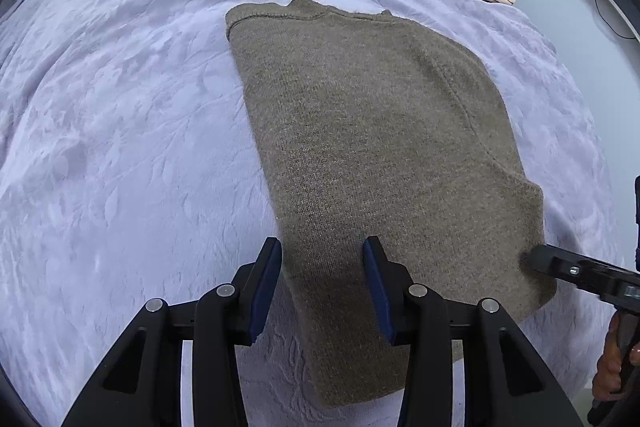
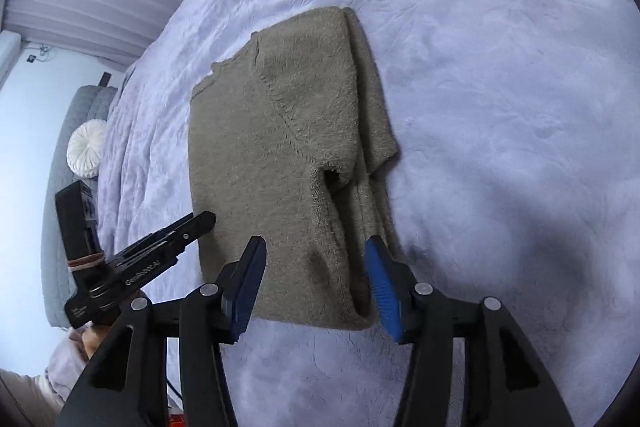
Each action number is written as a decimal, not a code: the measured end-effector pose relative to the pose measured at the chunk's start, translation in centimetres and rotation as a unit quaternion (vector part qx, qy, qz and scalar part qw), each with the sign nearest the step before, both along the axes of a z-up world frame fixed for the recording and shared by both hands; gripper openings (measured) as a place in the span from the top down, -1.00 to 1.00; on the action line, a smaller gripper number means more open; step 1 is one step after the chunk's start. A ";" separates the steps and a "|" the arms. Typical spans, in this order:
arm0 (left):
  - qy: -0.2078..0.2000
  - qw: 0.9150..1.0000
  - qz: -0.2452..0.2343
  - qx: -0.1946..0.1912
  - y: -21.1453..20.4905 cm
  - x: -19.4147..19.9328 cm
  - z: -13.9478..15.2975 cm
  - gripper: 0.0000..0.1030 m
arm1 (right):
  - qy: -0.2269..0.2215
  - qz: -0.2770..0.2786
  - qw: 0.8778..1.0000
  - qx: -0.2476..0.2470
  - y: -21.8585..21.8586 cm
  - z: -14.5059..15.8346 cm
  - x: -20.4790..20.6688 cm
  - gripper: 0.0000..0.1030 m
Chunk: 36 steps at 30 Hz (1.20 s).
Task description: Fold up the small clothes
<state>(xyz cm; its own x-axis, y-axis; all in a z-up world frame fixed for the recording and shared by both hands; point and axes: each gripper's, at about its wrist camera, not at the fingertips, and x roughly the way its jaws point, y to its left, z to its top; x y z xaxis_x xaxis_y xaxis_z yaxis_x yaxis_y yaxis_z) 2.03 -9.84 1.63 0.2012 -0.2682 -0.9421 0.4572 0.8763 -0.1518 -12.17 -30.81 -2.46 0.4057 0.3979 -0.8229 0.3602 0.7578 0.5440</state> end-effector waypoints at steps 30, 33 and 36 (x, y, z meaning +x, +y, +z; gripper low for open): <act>0.033 0.999 0.030 0.030 1.7 -0.3 1.0 0.13 | 0.032 -0.023 0.999 0.004 -1.0 -2.1 -0.4 0.87; 0.034 0.998 0.029 0.033 1.6 -0.3 0.9 0.13 | 0.021 -0.037 0.999 0.011 -1.5 -1.3 -0.6 0.80; 0.037 0.998 0.031 0.038 1.6 -0.3 1.0 0.13 | 0.010 -0.028 0.999 0.014 -1.5 -0.5 -0.8 0.80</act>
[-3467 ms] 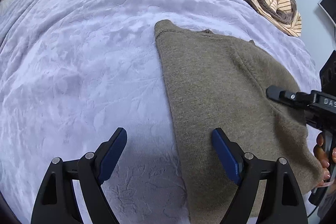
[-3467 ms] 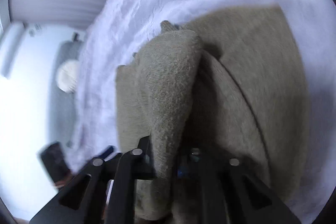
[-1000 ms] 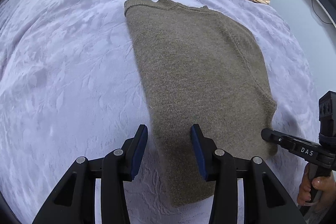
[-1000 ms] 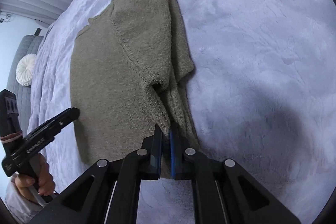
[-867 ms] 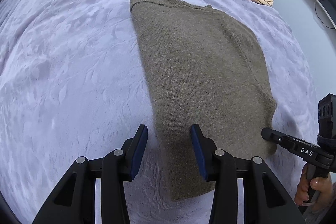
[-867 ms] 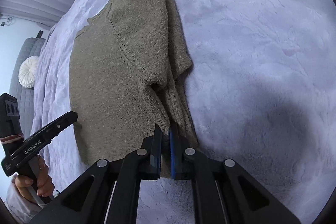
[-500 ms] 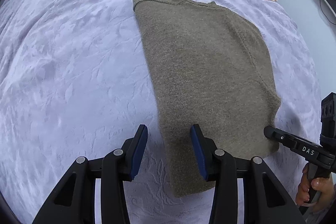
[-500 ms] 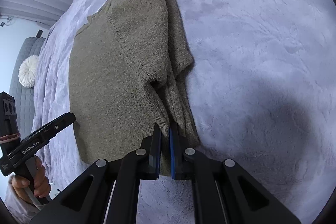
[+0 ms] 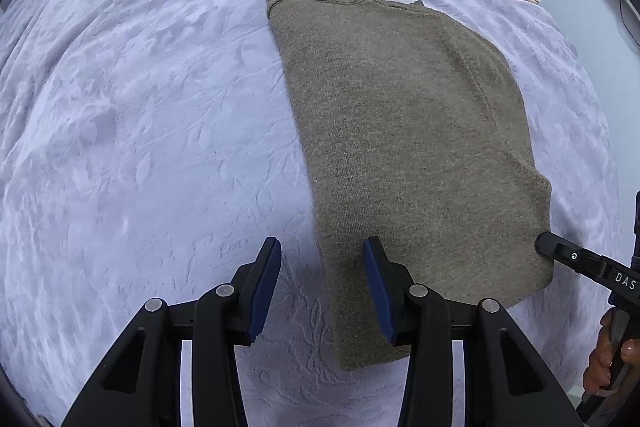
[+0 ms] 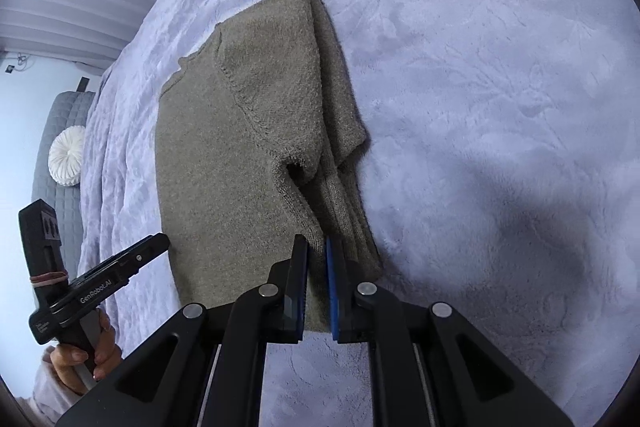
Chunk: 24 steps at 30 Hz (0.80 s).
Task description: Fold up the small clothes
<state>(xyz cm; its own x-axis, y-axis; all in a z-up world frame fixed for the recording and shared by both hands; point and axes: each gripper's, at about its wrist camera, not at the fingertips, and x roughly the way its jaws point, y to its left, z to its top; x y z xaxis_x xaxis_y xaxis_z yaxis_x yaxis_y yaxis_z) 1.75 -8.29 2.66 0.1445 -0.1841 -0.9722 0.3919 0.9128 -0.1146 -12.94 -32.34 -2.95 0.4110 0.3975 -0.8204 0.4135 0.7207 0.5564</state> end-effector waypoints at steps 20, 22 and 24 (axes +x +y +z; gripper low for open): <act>0.051 0.993 0.087 -0.066 2.1 6.0 -1.4 -0.96 | -0.027 -0.006 0.999 0.033 -3.8 0.1 3.7 0.22; 0.050 0.992 0.089 -0.068 1.7 6.3 -1.7 -0.96 | -0.030 -0.011 0.999 0.036 -4.2 -0.1 4.7 0.22; 0.052 0.993 0.085 -0.070 1.1 6.6 -2.0 -0.96 | -0.019 -0.016 0.999 0.041 -4.8 -1.0 5.7 0.22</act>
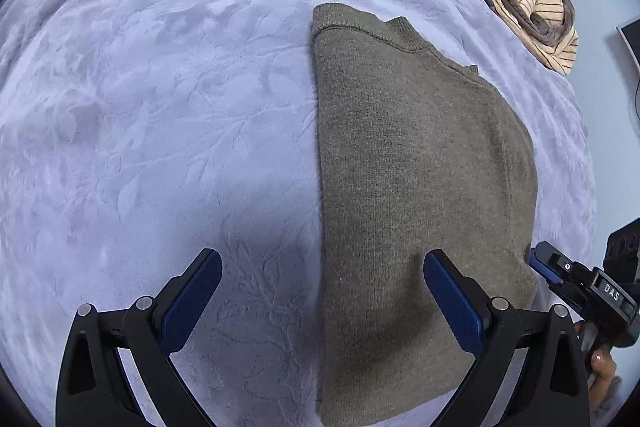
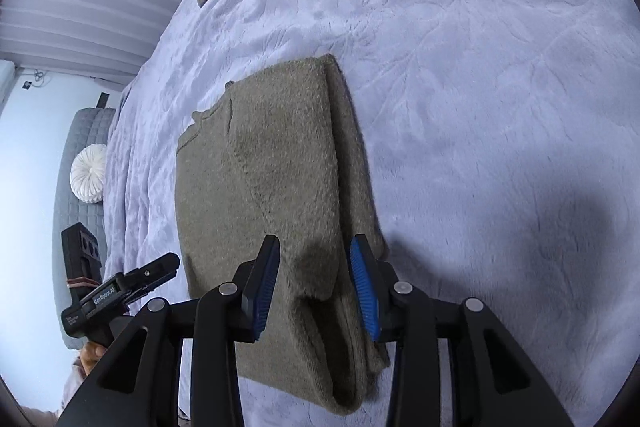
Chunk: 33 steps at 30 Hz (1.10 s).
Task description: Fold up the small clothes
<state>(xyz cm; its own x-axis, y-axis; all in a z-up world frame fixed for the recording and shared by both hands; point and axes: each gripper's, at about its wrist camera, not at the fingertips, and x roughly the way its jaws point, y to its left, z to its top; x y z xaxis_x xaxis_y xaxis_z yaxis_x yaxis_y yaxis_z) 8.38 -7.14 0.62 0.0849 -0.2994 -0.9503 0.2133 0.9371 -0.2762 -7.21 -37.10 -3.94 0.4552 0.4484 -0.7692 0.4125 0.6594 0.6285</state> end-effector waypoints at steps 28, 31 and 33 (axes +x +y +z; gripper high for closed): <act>0.018 0.999 -0.035 0.012 -3.6 1.5 -3.1 -0.97 | 0.022 0.043 0.999 -0.020 -2.6 -1.0 -0.3 -0.19; 0.057 0.997 -0.038 -0.021 -3.3 2.1 -4.1 -0.97 | 0.023 0.050 0.998 -0.007 -2.7 -1.6 0.1 -0.20; 0.069 0.996 -0.033 -0.039 -2.9 2.5 -4.4 -0.97 | 0.027 0.058 0.998 -0.004 -2.8 -2.0 0.3 -0.20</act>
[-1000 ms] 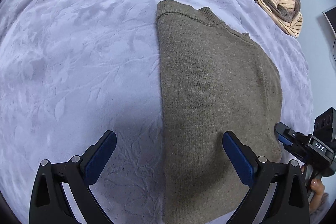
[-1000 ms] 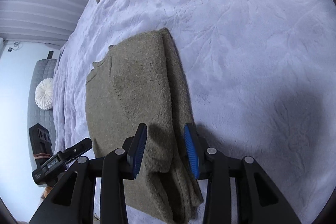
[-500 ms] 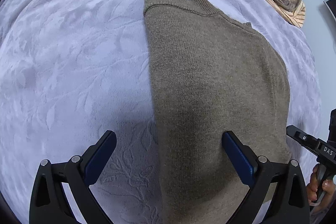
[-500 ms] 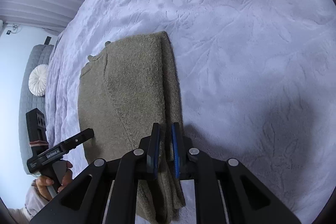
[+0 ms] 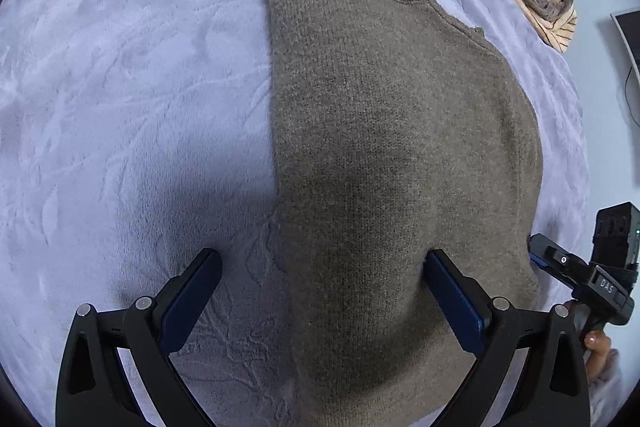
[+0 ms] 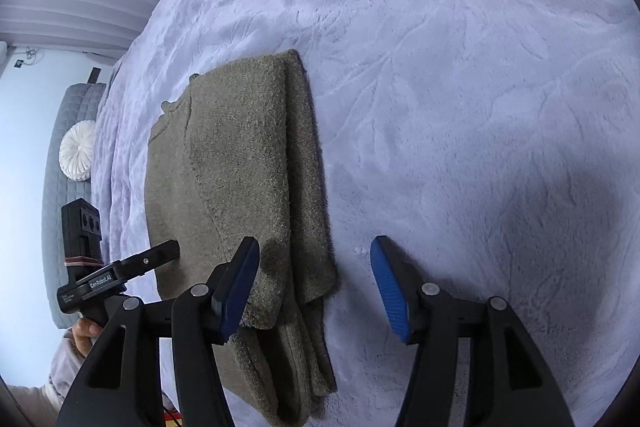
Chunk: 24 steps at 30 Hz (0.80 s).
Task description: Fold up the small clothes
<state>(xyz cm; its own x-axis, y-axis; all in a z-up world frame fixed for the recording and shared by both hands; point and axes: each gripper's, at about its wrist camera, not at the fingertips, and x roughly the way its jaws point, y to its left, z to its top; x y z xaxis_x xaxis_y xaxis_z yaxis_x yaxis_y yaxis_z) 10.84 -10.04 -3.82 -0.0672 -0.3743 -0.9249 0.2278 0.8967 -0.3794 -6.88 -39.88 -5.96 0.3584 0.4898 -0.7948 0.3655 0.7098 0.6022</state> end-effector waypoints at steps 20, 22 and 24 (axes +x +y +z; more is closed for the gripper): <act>-0.010 0.997 -0.057 -0.048 -4.3 0.1 -0.6 -0.97 | -0.022 0.087 0.991 0.094 2.4 -2.5 4.7 -0.31; -0.012 0.997 -0.054 -0.048 -3.9 0.0 -0.6 -0.97 | -0.022 0.089 0.991 0.096 3.0 -2.7 5.2 -0.31; -0.019 0.998 -0.051 -0.036 -3.7 -0.2 -0.3 -0.92 | -0.013 0.082 0.992 0.096 3.5 -2.7 5.5 -0.29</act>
